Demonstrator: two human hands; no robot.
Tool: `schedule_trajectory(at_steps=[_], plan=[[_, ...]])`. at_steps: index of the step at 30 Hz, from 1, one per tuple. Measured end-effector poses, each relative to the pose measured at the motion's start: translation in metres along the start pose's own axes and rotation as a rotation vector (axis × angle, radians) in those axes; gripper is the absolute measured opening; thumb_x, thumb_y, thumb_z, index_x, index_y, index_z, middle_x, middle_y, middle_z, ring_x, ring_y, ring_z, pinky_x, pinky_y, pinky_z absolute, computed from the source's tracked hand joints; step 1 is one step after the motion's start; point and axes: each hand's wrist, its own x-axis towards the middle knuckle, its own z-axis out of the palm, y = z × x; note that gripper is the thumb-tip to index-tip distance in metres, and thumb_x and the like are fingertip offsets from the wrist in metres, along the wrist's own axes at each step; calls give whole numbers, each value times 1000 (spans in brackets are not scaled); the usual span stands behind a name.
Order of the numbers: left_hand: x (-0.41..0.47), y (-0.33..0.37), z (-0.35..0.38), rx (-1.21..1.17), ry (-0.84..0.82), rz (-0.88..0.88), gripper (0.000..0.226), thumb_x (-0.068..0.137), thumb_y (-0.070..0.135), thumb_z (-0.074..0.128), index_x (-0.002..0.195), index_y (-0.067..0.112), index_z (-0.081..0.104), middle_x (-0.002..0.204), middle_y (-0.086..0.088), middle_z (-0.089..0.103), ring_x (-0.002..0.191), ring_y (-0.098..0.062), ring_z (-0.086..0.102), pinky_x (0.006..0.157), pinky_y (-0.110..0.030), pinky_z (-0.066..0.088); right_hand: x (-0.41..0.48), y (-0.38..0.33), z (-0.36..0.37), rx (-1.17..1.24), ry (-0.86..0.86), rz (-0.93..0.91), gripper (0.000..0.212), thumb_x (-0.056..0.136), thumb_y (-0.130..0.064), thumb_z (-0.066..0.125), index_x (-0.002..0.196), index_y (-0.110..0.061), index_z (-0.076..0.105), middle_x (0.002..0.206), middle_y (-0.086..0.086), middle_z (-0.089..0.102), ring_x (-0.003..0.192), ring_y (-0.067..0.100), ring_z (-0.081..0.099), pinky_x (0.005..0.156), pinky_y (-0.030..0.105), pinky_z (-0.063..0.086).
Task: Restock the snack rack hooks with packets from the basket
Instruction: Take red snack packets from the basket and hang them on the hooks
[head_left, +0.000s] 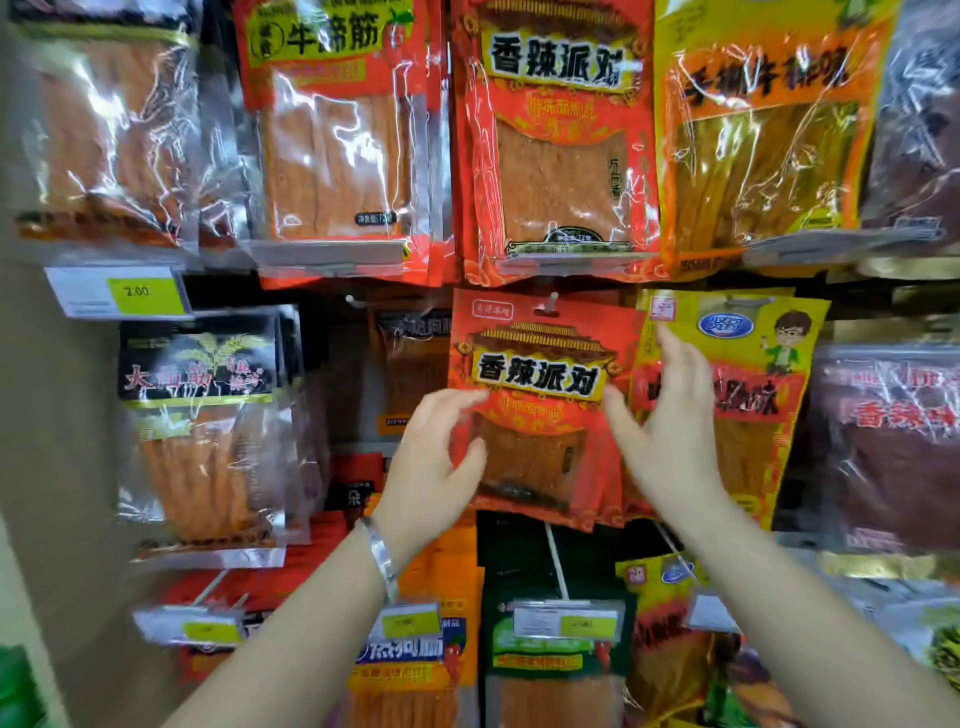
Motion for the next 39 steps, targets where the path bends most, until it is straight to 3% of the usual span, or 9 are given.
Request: schedule_trajectory(at_steps=[2,6,12,19,26,29,32,35,39], plan=[[-9,-14,2,60,-55,-17,48,83,11,53,128,29,51,128,18,45,123,-5,43,97,-14,40,-24,6,6,-147,-37,-141,65,85,-14,66,141,-3,36,144,17,39,135,28,32,112,34,22],[-14,-32,12,351,-216,19,60,84,15,54,142,21,39,153,-2,29,141,-24,27,113,-39,28,-50,17,30,-331,-239,-247,65,85,-16,66,142,-5,37,149,16,35,139,32,31,109,40,24],[0,-56,34,608,-466,38,79,86,31,49,150,27,5,159,2,-12,146,-23,-9,116,-48,6,-24,34,65,-533,-367,-209,64,90,-24,56,146,-5,29,155,16,21,144,31,19,115,39,20],[32,-95,56,642,-610,-9,85,84,37,53,150,25,1,157,2,-18,145,-24,-13,114,-53,6,8,44,107,-613,-475,-110,63,94,-26,45,149,-7,19,158,15,11,146,28,12,115,36,22],[61,-117,65,700,-805,-81,87,84,40,56,151,20,3,155,-5,-25,146,-28,-4,114,-49,20,28,47,131,-720,-634,21,67,95,-27,42,151,-14,7,159,10,-5,147,24,2,114,39,24],[67,-115,61,640,-861,-151,86,85,40,56,151,19,4,158,-7,-14,143,-32,16,112,-46,28,32,38,131,-715,-697,98,64,93,-27,43,151,-19,16,160,8,4,146,25,12,112,40,25],[58,-106,51,482,-845,-185,77,89,33,52,150,14,10,159,-12,1,143,-32,18,115,-40,25,23,22,116,-666,-606,133,52,91,-29,44,142,-20,37,142,11,44,129,32,42,101,40,37],[33,-83,31,265,-732,-205,60,92,23,47,147,12,27,156,-11,17,143,-24,20,115,-28,19,-6,-1,88,-511,-523,149,41,89,-31,49,129,-21,51,115,5,64,109,30,57,85,36,48],[-28,-39,-9,55,-461,-164,42,90,14,51,132,15,53,134,-6,50,119,-13,50,97,-12,29,-70,-34,43,-243,-428,219,22,87,-30,58,109,-27,60,85,-13,63,84,15,59,71,29,41]])
